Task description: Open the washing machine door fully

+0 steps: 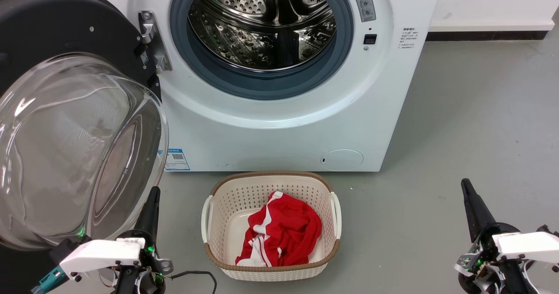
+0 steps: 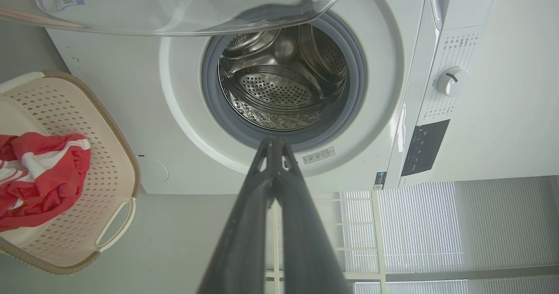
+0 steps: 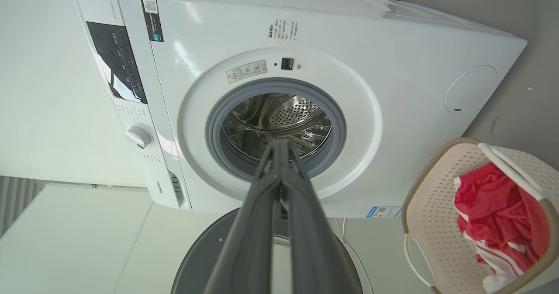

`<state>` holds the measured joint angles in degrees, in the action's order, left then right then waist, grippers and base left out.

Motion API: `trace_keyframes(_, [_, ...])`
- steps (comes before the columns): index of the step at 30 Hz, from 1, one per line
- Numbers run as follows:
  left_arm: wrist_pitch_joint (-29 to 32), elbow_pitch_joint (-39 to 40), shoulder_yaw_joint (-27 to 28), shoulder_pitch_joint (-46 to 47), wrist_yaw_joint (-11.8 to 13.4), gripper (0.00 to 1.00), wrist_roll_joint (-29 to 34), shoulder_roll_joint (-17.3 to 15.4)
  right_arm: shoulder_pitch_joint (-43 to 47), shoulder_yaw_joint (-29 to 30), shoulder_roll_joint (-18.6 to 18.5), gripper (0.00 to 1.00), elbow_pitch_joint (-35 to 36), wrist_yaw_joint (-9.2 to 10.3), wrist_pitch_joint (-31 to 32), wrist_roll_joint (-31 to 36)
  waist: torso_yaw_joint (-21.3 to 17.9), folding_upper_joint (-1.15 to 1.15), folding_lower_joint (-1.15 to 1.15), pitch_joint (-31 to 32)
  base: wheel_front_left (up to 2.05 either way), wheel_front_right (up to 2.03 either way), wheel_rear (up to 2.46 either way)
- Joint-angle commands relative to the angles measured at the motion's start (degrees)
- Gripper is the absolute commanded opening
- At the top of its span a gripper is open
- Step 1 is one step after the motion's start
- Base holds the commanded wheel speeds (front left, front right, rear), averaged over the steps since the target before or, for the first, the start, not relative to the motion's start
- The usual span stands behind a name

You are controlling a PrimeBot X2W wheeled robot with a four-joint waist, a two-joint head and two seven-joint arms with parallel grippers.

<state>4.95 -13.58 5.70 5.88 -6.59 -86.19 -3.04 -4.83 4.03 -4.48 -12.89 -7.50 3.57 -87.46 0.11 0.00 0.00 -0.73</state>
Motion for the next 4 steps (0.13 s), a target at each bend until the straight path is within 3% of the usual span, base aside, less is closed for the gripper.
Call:
trace_keyframes(1, [0.46,-0.12,0.18,0.49,-0.44,0.00,-1.04,0.05,-1.10,0.11,0.00,0.00,-0.11,0.01,0.24,-1.06,-0.01,0.00,0.00,0.04,0.00,0.00,0.00])
trace_keyframes(4, [0.70,-0.22,0.40,0.50,-0.63,0.00,-2.22,0.08,-1.21,0.20,0.05,0.00,-0.35,0.01,0.47,-2.40,-0.03,0.00,0.00,0.15,0.00,0.00,0.00])
